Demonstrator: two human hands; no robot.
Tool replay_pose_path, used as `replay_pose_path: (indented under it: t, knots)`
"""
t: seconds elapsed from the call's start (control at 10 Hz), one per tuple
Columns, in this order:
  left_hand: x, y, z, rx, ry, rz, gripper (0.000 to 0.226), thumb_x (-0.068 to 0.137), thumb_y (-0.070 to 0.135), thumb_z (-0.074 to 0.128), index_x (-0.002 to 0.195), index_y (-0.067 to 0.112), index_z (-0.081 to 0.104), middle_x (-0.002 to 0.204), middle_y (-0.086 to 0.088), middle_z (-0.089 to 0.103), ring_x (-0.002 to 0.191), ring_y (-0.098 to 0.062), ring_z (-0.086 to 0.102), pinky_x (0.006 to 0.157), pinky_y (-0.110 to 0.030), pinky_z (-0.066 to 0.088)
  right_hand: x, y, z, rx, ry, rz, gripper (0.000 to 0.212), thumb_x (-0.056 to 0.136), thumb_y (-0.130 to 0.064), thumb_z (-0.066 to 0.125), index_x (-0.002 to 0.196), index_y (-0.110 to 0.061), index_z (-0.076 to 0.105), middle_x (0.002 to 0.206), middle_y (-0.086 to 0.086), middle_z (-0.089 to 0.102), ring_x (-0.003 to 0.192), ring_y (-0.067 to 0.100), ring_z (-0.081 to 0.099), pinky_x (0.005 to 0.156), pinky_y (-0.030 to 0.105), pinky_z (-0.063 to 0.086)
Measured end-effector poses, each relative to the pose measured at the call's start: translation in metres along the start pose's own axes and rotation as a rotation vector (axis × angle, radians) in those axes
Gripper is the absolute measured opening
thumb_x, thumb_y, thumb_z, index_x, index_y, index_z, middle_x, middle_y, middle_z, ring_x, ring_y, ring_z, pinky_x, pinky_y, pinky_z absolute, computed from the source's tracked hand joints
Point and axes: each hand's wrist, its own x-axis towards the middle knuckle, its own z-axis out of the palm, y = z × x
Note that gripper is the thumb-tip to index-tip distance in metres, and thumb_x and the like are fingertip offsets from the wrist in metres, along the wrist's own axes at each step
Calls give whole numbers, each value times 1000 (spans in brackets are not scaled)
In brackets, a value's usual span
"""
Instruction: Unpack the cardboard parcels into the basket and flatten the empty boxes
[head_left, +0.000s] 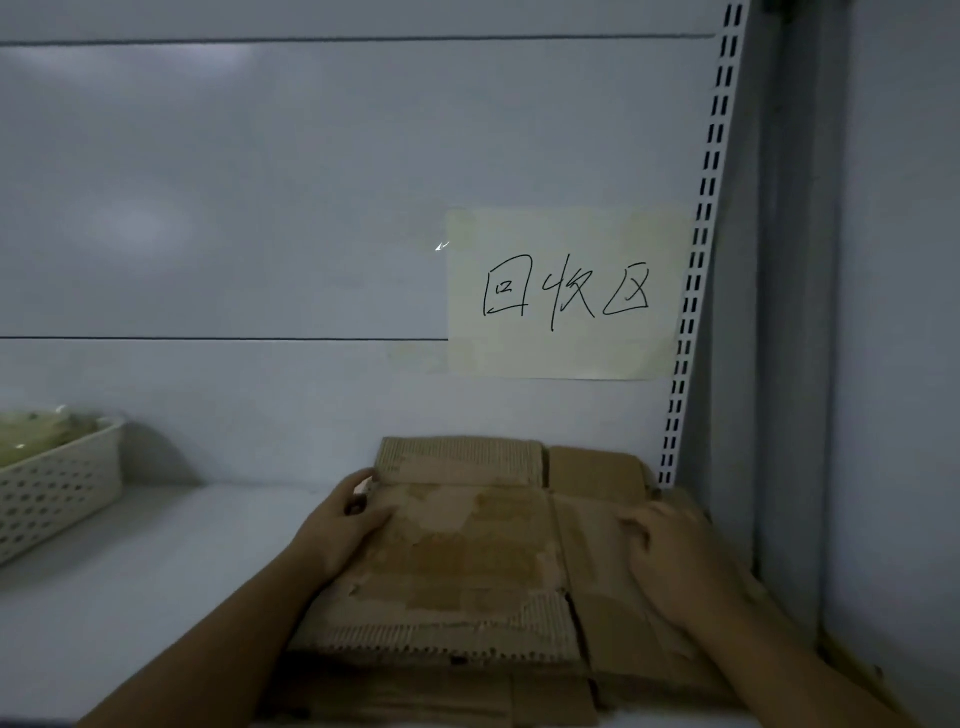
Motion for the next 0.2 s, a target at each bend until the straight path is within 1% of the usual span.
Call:
replay_pose_path:
  t: [0.1, 0.2]
  knots:
    - [5, -3, -4, 300, 35, 27, 60, 90, 48, 50, 143, 38, 24, 141, -9, 46, 122, -27, 49, 98, -40, 40, -7, -9, -10, -28, 42, -12, 35, 91, -4, 43, 118, -14, 63, 124, 7, 58, 114, 27, 50, 94, 36, 41]
    - [9, 8, -6, 615, 85, 117, 73, 86, 59, 47, 146, 30, 17, 148, -4, 38, 130, -25, 41, 103, -42, 36, -16, -44, -34, 117, 151, -78, 39, 94, -10, 46, 131, -19, 51, 136, 2, 47, 125, 22, 42, 102, 35, 36]
